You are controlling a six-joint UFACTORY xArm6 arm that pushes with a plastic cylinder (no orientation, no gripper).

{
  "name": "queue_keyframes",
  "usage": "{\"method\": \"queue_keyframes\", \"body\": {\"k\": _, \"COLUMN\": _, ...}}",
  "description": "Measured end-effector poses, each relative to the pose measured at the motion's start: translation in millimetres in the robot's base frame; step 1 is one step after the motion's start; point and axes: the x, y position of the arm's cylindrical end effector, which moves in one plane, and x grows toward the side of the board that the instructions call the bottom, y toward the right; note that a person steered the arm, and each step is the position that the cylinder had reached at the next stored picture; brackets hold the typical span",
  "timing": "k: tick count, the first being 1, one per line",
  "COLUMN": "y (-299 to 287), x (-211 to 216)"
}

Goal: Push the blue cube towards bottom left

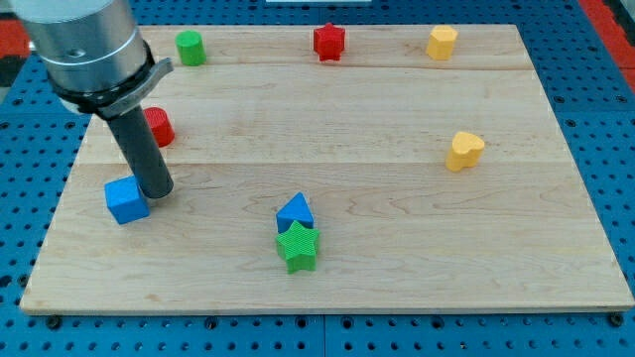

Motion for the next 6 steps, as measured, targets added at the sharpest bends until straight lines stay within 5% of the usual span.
{"method": "queue_keyframes", "body": {"k": 2, "y": -51, "x": -19}}
{"method": "queue_keyframes", "body": {"k": 3, "y": -26, "x": 13}}
{"method": "queue_keyframes", "body": {"k": 6, "y": 42, "x": -20}}
